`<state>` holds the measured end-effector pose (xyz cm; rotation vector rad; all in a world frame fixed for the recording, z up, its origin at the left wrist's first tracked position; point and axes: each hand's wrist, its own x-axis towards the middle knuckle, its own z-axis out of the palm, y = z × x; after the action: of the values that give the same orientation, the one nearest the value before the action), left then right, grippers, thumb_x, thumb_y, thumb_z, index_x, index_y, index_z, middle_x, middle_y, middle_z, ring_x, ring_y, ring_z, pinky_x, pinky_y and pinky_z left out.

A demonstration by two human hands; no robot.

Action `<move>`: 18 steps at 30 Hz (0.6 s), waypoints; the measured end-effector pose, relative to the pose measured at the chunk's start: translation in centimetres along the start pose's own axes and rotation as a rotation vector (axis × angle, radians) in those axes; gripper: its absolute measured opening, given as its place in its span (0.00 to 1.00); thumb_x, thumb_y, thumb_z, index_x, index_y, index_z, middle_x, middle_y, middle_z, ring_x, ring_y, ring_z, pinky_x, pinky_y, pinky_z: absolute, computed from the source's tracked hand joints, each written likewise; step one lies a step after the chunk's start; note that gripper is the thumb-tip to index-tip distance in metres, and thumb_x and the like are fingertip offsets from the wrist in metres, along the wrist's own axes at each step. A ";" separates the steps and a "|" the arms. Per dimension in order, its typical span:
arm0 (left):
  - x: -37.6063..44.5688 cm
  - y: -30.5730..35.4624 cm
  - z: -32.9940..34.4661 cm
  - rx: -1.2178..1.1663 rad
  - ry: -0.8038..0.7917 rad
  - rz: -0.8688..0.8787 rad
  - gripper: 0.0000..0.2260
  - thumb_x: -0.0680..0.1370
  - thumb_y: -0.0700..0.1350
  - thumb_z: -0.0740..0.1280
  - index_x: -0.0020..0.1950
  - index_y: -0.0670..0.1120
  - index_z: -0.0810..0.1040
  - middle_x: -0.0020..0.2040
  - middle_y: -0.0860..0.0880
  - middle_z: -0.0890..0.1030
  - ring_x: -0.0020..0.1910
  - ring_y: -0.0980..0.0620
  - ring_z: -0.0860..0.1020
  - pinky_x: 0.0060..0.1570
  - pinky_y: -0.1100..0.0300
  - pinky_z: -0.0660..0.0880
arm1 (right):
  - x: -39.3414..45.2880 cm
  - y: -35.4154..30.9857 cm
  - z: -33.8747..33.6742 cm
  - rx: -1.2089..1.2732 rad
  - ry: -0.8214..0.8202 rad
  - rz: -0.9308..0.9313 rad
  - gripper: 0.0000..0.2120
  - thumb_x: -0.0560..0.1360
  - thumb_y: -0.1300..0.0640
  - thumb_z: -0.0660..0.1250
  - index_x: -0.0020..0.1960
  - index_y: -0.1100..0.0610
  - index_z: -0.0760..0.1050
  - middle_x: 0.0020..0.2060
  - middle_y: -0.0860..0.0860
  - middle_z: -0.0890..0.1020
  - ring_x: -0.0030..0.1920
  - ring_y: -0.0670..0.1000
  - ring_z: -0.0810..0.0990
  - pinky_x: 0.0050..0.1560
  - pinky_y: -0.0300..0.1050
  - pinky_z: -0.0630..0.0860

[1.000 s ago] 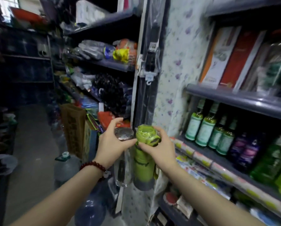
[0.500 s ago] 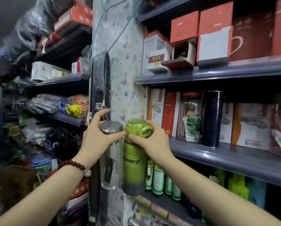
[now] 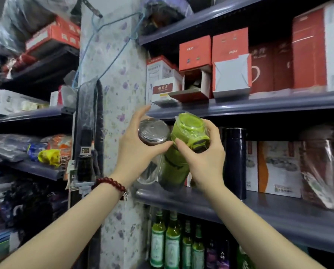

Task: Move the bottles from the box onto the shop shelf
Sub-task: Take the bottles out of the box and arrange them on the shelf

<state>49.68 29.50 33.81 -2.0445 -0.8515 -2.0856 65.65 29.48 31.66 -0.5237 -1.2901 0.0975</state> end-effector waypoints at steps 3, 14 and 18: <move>0.5 -2.2 1.9 -0.099 -0.019 0.011 0.36 0.58 0.53 0.79 0.62 0.66 0.67 0.55 0.66 0.77 0.56 0.69 0.75 0.53 0.80 0.67 | 0.2 1.5 -0.1 -0.054 0.036 -0.016 0.29 0.64 0.51 0.78 0.62 0.46 0.71 0.51 0.36 0.80 0.52 0.38 0.79 0.54 0.38 0.76; 3.1 -9.4 6.3 -0.169 -0.067 -0.161 0.32 0.53 0.62 0.77 0.55 0.64 0.70 0.49 0.67 0.78 0.49 0.69 0.77 0.42 0.76 0.72 | 2.4 5.9 1.6 -0.195 0.076 0.100 0.31 0.62 0.47 0.78 0.62 0.40 0.71 0.52 0.40 0.82 0.52 0.39 0.80 0.55 0.45 0.79; 4.7 -11.2 6.5 -0.198 -0.082 -0.243 0.31 0.55 0.62 0.76 0.55 0.62 0.72 0.49 0.64 0.79 0.47 0.69 0.78 0.41 0.74 0.71 | 4.0 5.9 3.2 -0.294 0.027 0.168 0.31 0.62 0.44 0.77 0.63 0.42 0.71 0.51 0.41 0.82 0.54 0.41 0.79 0.56 0.41 0.75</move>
<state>50.08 43.24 34.36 -2.2394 -0.9875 -2.3088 65.10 37.17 33.30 -0.8832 -1.2392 0.0400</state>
